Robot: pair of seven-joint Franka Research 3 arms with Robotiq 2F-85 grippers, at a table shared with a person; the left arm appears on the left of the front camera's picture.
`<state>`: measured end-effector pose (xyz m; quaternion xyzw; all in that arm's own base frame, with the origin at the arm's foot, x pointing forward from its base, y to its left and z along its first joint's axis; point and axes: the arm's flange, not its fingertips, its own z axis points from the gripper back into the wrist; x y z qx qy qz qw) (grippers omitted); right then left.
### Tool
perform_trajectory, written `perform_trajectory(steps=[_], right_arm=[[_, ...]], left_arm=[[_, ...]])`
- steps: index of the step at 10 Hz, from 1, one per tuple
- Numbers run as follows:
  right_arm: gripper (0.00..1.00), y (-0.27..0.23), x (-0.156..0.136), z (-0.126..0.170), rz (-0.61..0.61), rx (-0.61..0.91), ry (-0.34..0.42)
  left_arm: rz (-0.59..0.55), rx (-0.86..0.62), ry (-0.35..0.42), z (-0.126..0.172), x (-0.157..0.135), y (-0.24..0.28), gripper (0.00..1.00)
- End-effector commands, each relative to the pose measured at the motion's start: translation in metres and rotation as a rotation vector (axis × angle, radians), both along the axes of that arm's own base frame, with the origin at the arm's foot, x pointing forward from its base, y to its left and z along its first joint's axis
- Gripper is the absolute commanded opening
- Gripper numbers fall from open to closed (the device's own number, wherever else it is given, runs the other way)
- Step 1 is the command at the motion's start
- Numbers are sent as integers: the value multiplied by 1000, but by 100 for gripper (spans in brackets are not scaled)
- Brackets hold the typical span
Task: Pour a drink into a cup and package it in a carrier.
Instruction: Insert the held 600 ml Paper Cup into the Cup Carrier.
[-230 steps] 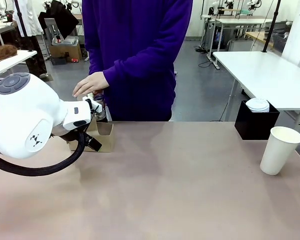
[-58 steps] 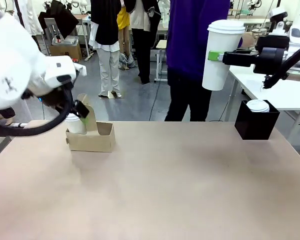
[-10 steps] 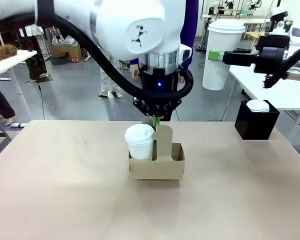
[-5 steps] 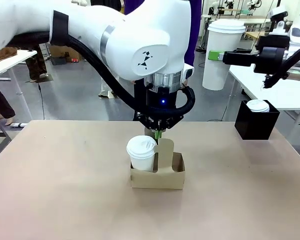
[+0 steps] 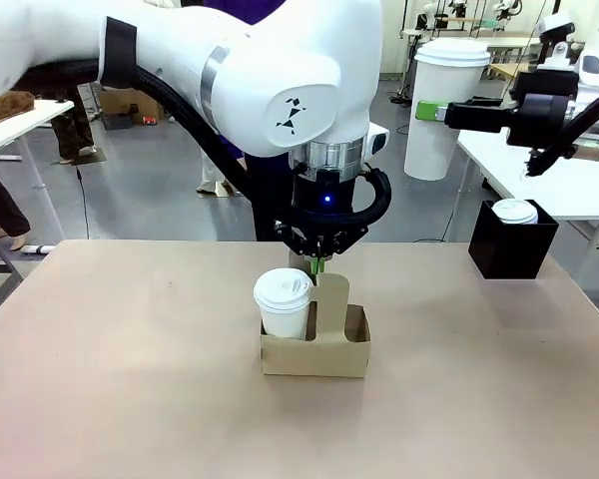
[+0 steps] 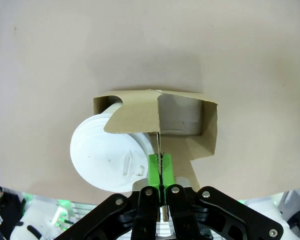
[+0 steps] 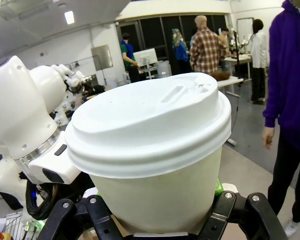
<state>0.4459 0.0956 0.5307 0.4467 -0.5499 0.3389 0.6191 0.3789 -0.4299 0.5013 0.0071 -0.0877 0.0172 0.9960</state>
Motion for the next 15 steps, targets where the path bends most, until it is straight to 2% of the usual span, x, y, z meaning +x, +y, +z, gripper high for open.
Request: perform_trajectory(steps=[1,2,3,4,5,6,8,10,11,13,15], right_arm=[[80,1,0,5,1,5,-6],[80,1,0,5,1,5,-6],[80,0,0,0,0,0,0],[80,-9,12,-5,64,-8,34],[80,-17,23,-11,148,-22,61],[80,-22,27,-24,285,-47,84],[80,-23,28,-54,493,-26,88],[80,-12,25,-83,563,-14,-1],[80,-4,24,-100,533,25,-24],[80,15,14,-125,435,16,-117],[80,20,16,-132,360,3,-122]], left_arm=[[0,0,0,0,0,0,2],[-47,-14,0,7,-1,14,59],[-83,-29,6,19,-4,23,59],[-140,-10,33,33,-5,34,100],[-195,-37,59,47,-2,48,63],[-257,-55,77,60,-3,63,100],[-417,-106,107,83,-8,99,100],[-622,-126,85,99,-11,148,100],[-709,-124,40,98,-9,172,100],[-845,-122,-48,88,-19,195,100],[-936,-112,-163,77,-25,194,100]])
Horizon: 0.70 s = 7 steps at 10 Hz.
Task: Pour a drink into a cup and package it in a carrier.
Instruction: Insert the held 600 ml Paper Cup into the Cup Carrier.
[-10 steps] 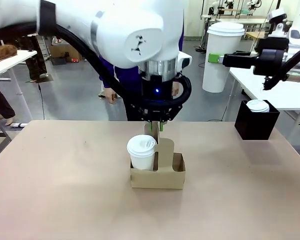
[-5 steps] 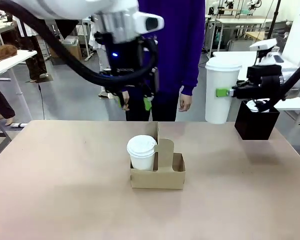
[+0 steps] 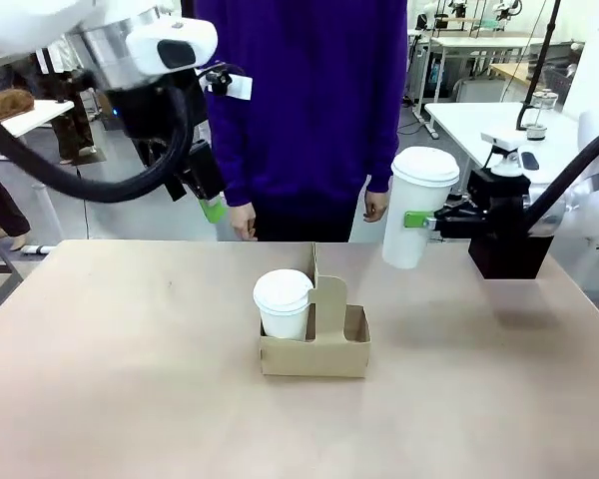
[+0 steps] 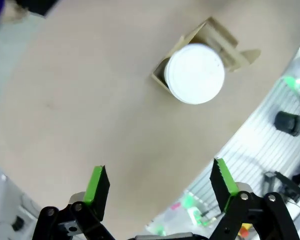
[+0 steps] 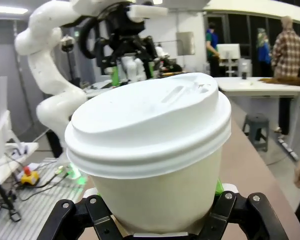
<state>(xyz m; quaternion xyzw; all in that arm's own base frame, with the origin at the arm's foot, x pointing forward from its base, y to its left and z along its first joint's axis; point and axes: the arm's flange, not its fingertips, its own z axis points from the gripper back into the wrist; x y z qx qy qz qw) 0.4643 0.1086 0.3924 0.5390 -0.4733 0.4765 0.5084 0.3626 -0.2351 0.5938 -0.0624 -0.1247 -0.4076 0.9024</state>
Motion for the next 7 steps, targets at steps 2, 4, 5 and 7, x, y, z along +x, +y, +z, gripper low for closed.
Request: perform_trajectory(steps=[2,4,5,7], right_arm=[[80,-4,0,7,42,-2,13],[80,-4,0,7,42,-2,13],[80,-1,-2,-3,18,-9,5],[80,20,-5,-15,115,12,0]], left_arm=[[0,0,0,0,0,0,100],[-7,-17,-54,-10,-3,-7,100],[-106,-92,-51,-22,-3,7,100],[-130,-175,-93,-49,-1,39,100]])
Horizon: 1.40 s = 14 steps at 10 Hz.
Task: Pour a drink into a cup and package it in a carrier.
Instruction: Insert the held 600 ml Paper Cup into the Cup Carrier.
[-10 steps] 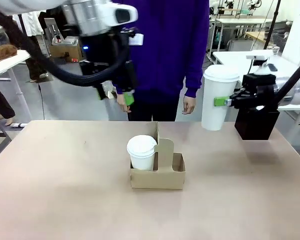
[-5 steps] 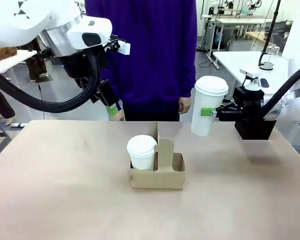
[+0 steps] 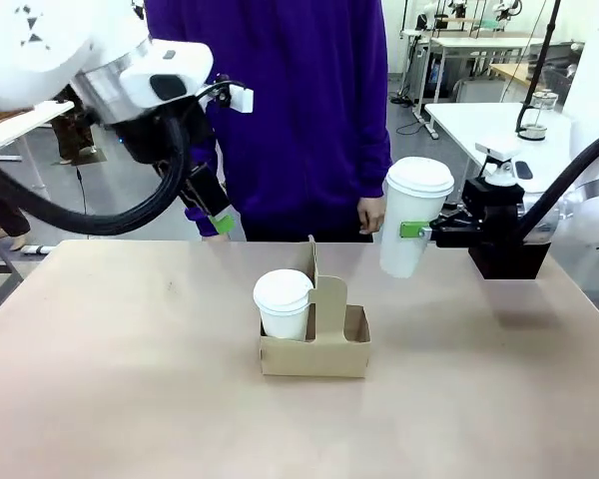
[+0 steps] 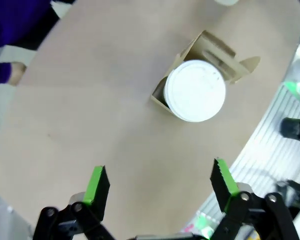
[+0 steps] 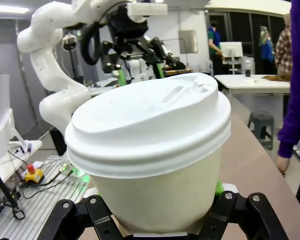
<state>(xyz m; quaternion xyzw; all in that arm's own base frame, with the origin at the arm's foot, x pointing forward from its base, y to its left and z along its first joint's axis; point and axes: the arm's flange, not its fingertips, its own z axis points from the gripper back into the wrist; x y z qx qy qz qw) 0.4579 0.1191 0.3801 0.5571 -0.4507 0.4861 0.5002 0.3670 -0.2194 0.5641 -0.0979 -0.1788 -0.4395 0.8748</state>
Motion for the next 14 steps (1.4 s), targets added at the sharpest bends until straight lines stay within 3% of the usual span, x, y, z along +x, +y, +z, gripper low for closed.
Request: perform_trajectory(steps=[1,3,7,11,12,13,14], right_arm=[[80,21,-2,-7,84,33,-26],[80,48,-5,-21,142,56,-22],[80,77,-15,-44,206,83,-4],[80,90,-12,-65,242,80,25],[80,89,-8,-72,247,76,31],[80,88,-5,-76,253,70,33],[80,86,-2,-80,260,58,38]], left_arm=[[-50,-69,-16,-31,-10,37,100],[-84,-141,-28,-58,-14,57,100],[-135,-256,-156,-103,-26,106,100],[-172,-302,-159,-138,-31,133,100],[-182,-311,-167,-142,-31,135,100],[-165,-308,-129,-143,-34,135,100],[-149,-274,-149,-105,7,130,100]])
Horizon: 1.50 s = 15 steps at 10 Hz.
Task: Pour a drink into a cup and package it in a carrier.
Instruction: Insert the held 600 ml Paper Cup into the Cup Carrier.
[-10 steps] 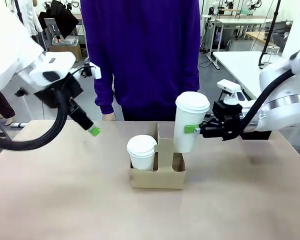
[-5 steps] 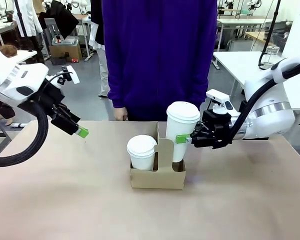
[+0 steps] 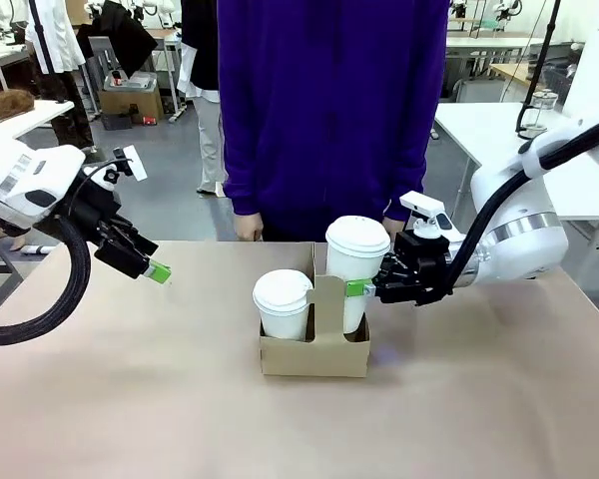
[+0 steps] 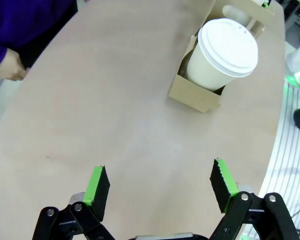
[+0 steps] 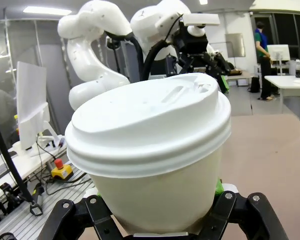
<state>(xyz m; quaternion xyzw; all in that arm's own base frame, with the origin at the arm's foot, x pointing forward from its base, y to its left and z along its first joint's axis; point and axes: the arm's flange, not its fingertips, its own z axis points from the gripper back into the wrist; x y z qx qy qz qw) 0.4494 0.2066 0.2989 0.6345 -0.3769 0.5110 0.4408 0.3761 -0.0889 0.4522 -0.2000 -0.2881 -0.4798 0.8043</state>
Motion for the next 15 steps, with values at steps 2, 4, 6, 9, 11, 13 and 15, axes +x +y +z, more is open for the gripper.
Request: perform_trajectory(steps=[2,4,6,9,11,13,15], right_arm=[[80,-2,15,-10,48,-5,-17],[80,0,21,-22,69,-18,-15],[80,0,23,-32,94,-32,-18],[80,1,30,-48,132,-53,-26],[80,2,31,-54,156,-67,-30],[100,2,31,-54,166,-66,-60],[100,-4,33,-51,153,-79,-80]], left_arm=[[1,0,-13,7,-2,-1,100],[1,0,-13,7,-2,-1,100],[1,0,-13,7,-2,-1,100],[1,0,-13,7,-2,-1,100],[1,0,-13,7,-2,-1,100],[1,0,-13,7,-2,-1,100],[1,0,-13,7,-2,-1,100]])
